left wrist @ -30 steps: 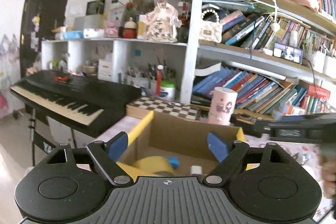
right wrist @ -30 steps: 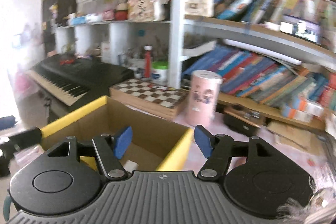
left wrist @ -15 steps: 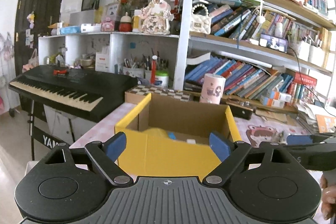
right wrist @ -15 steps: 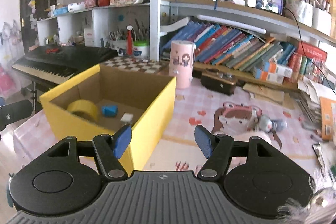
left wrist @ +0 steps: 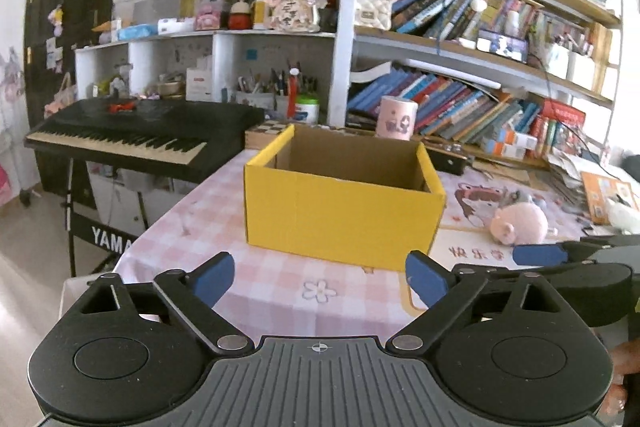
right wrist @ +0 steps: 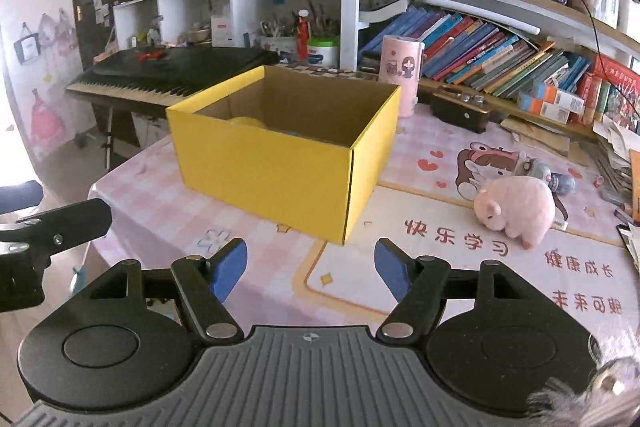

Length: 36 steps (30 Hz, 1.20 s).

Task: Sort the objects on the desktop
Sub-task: 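Withdraw both open tools from the box back toward the pig plush, then reach the left tool to the pink pig plush while the right tool reaches the robot toy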

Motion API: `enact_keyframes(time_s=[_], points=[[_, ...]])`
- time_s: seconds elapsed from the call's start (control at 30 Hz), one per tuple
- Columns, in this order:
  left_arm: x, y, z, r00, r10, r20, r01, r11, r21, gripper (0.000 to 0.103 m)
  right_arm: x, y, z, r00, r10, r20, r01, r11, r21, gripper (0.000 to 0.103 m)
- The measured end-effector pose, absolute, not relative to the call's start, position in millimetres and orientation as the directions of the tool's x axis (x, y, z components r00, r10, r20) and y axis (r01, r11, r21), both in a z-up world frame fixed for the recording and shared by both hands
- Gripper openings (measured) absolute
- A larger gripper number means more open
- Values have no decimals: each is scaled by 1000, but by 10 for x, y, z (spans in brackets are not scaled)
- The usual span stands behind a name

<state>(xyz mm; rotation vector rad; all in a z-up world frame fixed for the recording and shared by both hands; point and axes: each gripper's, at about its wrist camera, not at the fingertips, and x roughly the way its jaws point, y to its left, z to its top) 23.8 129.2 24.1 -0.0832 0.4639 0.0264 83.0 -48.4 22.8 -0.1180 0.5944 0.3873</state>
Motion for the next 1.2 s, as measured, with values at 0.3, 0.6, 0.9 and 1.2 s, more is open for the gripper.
enact_keyframes(time_s=[0.3, 0.6, 0.9, 1.2], points=[[83, 1171, 173, 874, -63, -482, 23, 996, -89, 97, 509, -610, 176, 768, 261, -585, -331, 944, -14, 70], [119, 943, 129, 856, -122, -503, 104, 993, -63, 99, 438, -853, 106, 774, 211, -597, -258, 966, 6, 72], [419, 433, 76, 813, -237, -532, 248, 967, -52, 99, 505, -1261, 43, 787, 127, -604, -144, 989, 20, 75], [803, -160, -38, 755, -335, -563, 356, 932, -76, 99, 713, -1872, -29, 767, 31, -640, -32, 999, 9, 75]])
